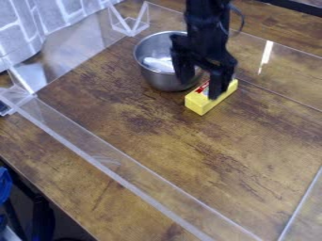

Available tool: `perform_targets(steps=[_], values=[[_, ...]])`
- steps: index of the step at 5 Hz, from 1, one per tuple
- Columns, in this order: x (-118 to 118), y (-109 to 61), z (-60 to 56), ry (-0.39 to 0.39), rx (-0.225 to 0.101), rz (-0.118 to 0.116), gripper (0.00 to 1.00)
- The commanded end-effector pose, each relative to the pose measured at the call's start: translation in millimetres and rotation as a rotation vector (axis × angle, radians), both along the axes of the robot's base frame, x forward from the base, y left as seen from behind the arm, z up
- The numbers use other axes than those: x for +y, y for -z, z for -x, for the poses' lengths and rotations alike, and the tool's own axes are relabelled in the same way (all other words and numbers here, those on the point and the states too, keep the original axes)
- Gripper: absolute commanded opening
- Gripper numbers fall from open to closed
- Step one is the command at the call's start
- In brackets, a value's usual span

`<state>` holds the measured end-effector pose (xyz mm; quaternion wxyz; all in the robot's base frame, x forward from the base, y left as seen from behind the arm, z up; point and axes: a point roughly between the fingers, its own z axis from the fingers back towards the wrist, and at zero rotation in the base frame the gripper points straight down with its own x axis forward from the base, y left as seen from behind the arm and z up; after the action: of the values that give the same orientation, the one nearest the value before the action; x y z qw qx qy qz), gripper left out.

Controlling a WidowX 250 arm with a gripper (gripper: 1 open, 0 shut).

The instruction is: Move the yellow butter to the right side of the table

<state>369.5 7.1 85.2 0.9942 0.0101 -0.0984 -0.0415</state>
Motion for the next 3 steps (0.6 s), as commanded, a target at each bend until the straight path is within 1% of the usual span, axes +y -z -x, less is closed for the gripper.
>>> perform_targets(steps=[1,2,3], values=[[-3,-29.0,2.3,0.01,-0.075,-0.015,1.0],[-10,-17.0,-4.7,0.023,-0.068,-0.019,1.0],[-5,-22.9,-1.5,0.02,-0.072,-0.024,1.0]])
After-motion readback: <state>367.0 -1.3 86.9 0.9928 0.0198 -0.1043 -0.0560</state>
